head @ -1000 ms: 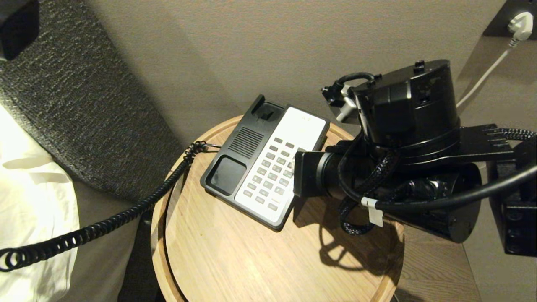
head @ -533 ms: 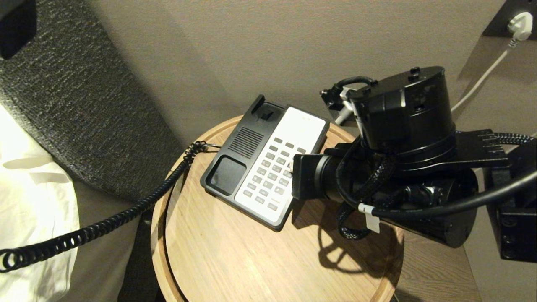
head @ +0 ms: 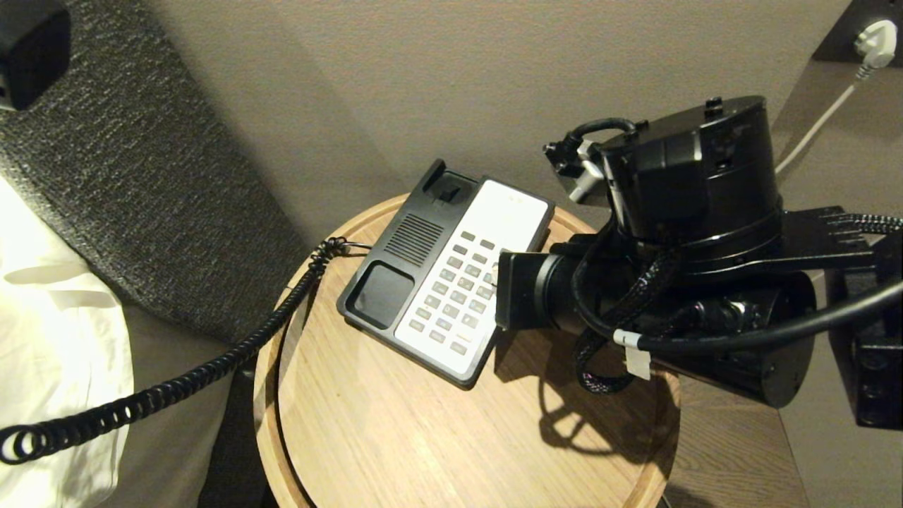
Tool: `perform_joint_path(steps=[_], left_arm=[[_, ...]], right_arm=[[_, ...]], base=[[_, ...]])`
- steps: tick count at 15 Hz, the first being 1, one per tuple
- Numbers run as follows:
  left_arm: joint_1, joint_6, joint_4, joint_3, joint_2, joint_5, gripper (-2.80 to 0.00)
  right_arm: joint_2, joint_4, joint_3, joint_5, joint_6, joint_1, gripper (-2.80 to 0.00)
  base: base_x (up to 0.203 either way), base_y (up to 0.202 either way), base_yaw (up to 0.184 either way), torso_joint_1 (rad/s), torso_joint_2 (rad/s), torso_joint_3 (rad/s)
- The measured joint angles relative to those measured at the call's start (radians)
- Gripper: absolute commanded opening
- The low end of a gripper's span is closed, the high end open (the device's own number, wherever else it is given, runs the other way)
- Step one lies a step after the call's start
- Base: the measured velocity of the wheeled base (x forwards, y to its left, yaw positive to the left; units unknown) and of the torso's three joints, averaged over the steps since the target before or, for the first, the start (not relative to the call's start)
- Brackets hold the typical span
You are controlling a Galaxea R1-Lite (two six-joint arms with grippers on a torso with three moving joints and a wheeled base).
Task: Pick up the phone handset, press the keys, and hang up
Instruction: Dial the number
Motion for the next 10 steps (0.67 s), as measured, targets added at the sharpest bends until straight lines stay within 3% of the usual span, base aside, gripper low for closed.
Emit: perform_joint_path(steps=[10], left_arm=[[0.0,0.001,0.0,0.006,-0.002,0.0,-2.8]], right_arm=[[-0.008,-0.008,0.002,0.003,0.0,0.004,-2.8]], base=[[0.0,0.0,0.0,0.0,0.0,0.0]])
